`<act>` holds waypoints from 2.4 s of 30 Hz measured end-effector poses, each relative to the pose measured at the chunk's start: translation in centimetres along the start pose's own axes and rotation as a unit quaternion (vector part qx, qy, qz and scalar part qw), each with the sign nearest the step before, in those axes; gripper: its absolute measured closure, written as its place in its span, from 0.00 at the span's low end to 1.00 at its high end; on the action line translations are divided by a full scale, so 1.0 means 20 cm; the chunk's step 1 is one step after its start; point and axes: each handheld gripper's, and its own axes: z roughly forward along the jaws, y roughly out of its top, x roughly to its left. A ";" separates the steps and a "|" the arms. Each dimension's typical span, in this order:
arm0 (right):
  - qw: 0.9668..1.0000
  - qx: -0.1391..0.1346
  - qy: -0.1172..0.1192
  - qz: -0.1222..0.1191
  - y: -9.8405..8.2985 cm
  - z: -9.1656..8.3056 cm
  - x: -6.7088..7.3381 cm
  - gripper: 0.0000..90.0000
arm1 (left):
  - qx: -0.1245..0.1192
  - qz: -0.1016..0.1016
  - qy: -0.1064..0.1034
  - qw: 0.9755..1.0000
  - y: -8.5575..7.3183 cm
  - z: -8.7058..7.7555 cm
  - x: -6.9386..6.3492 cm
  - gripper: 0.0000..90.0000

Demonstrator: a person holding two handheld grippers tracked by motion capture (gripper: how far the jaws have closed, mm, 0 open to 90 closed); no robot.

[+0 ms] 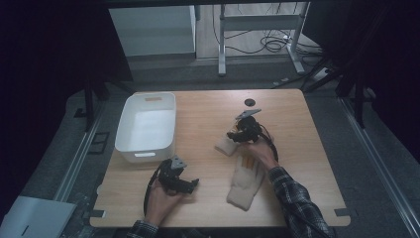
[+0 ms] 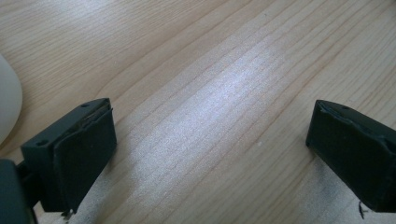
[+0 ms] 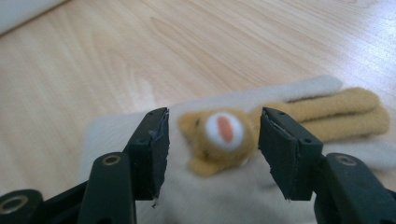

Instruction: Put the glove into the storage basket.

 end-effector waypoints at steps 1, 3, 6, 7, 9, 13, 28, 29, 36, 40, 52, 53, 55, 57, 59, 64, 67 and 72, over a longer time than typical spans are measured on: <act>1.000 0.002 -0.001 0.002 0.00 0.01 0.00 0.47 | 0.000 0.000 0.000 1.000 0.00 0.00 0.00 0.02; 1.000 0.008 -0.002 0.004 0.01 0.05 -0.01 0.47 | 0.000 0.000 0.000 1.000 0.00 0.00 0.00 0.02; 1.000 0.013 0.001 0.003 0.00 0.09 -0.02 0.47 | 0.000 0.000 0.000 1.000 0.00 0.00 0.00 0.02; 1.000 0.016 -0.004 -0.009 0.00 0.11 -0.01 0.50 | 0.000 0.000 0.000 1.000 0.00 0.00 0.00 0.02; 1.000 0.017 -0.010 -0.018 0.00 0.12 -0.01 0.52 | 0.000 0.000 0.000 1.000 0.00 0.00 0.00 0.02; 0.999 0.025 -0.032 -0.030 0.00 0.12 0.00 0.68 | 0.000 0.000 0.000 1.000 0.00 0.00 0.00 0.02; 1.000 -0.004 -0.002 -0.005 0.07 -0.11 -0.03 0.71 | 0.001 0.001 0.000 1.000 0.00 0.00 0.00 0.02; 1.000 -0.013 0.005 -0.008 0.08 -0.16 -0.02 0.71 | 0.001 0.001 0.000 1.000 0.00 0.00 0.00 0.02; 0.999 -0.024 0.022 -0.023 0.10 -0.31 0.01 0.71 | 0.000 0.000 0.000 1.000 0.00 0.00 0.00 0.02; 0.998 -0.031 0.040 -0.032 0.08 -0.45 0.05 0.71 | 0.000 0.000 0.000 1.000 0.00 0.00 0.00 0.02; 0.995 -0.031 0.080 -0.054 -0.03 -0.73 0.21 0.71 | 0.000 0.000 0.001 1.000 0.00 0.00 0.00 0.02; 0.994 -0.027 0.091 -0.053 -0.07 -0.76 0.23 0.71 | 0.000 0.000 0.000 1.000 0.00 0.00 0.00 0.02; 0.994 -0.022 0.097 -0.054 -0.11 -0.77 0.25 0.71 | 0.000 0.000 0.000 1.000 0.00 0.00 0.00 0.02; 0.993 -0.016 0.108 -0.051 -0.16 -0.76 0.28 0.71 | -0.001 -0.001 0.000 1.000 0.00 0.00 0.00 0.02; 0.992 -0.013 0.115 -0.048 -0.19 -0.75 0.29 0.70 | -0.001 -0.001 0.000 1.000 0.00 0.00 0.00 0.02; 0.990 0.010 0.138 -0.038 -0.36 -0.64 0.34 0.69 | -0.002 -0.001 0.000 1.000 0.00 0.00 0.00 0.02; 0.989 0.022 0.141 -0.038 -0.42 -0.60 0.37 0.66 | -0.001 -0.001 0.000 1.000 0.00 0.00 0.00 0.02; 0.991 0.019 0.130 -0.040 -0.48 -0.57 0.39 0.58 | 0.000 0.000 0.000 1.000 0.00 0.00 0.00 0.02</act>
